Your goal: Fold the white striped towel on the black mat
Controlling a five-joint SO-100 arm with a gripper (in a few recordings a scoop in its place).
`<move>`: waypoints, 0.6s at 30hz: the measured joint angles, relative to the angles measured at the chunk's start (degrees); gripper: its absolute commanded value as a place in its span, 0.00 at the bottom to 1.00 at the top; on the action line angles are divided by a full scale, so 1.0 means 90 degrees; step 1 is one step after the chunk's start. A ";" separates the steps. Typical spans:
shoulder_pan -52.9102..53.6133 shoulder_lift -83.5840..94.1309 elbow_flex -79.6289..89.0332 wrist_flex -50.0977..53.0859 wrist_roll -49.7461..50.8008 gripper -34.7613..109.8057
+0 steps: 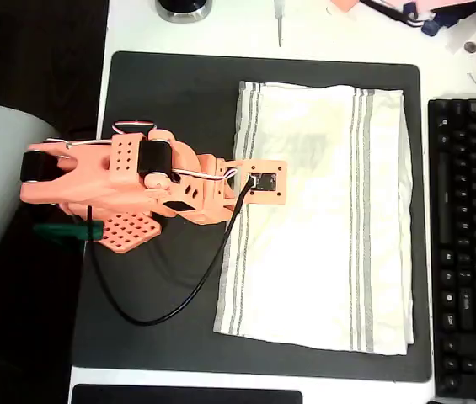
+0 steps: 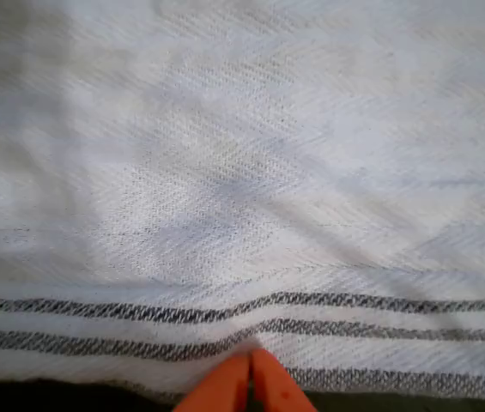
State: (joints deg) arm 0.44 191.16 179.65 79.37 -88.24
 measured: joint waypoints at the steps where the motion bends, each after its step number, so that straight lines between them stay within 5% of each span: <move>1: -0.0020 0.0000 0.0000 0.0000 0.0010 0.24; 18: -0.0117 0.0000 0.0000 0.0000 0.0010 0.24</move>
State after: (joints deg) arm -0.62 191.16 179.65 79.37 -88.15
